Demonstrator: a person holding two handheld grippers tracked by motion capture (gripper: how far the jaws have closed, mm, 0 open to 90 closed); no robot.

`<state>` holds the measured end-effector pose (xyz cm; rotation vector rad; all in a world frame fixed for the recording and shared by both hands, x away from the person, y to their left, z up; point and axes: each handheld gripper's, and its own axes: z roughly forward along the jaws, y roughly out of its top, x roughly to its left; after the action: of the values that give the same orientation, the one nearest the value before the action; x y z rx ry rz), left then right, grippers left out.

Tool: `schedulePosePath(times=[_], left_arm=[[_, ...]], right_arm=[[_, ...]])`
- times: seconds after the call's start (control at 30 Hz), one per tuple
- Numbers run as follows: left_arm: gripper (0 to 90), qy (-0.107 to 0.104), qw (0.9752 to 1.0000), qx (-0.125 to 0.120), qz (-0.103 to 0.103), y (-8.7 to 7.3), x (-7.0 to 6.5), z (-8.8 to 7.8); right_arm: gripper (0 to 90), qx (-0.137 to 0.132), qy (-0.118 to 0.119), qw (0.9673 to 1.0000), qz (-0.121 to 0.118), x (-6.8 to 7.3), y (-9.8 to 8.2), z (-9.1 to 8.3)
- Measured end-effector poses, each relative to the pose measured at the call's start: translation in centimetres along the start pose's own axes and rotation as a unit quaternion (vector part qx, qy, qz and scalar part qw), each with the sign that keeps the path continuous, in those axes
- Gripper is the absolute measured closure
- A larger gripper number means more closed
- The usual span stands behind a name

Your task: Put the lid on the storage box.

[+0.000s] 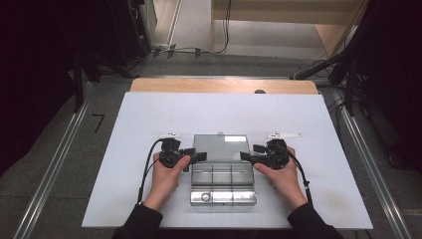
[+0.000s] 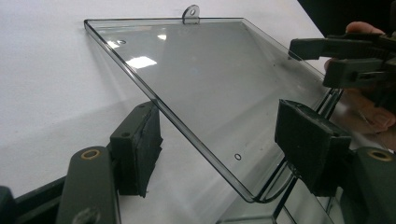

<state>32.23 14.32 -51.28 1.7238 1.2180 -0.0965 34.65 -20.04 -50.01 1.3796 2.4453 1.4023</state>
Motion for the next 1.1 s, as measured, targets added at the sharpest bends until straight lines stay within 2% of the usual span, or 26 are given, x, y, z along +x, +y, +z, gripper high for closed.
schedulePosePath(times=[0.27, 0.63, 0.83, 1.1], left_arm=[[31.9, -0.004, 1.0, 0.0, -0.002, -0.01, 0.05, 0.01], [37.7, -0.017, 0.9998, -0.003, -0.003, -0.01, 0.18, -0.03], [44.4, -0.024, 0.9997, -0.01, 0.002, 0.04, 0.08, -0.21], [51.8, -0.026, 0.9994, -0.021, 0.007, 0.16, 0.05, -0.62]], right_arm=[[24.6, 0.007, 0.017, 0.9995, 0.024, -0.2, -0.18, 0.67], [32.1, 0.007, 0.042, 0.9985, 0.034, -0.28, -0.19, 0.78], [38.9, 0.001, 0.052, 0.9984, 0.024, -0.14, -0.1, 0.58], [47.0, -0.014, 0.048, 0.9987, 0.015, -0.17, 0.02, 0.18]])
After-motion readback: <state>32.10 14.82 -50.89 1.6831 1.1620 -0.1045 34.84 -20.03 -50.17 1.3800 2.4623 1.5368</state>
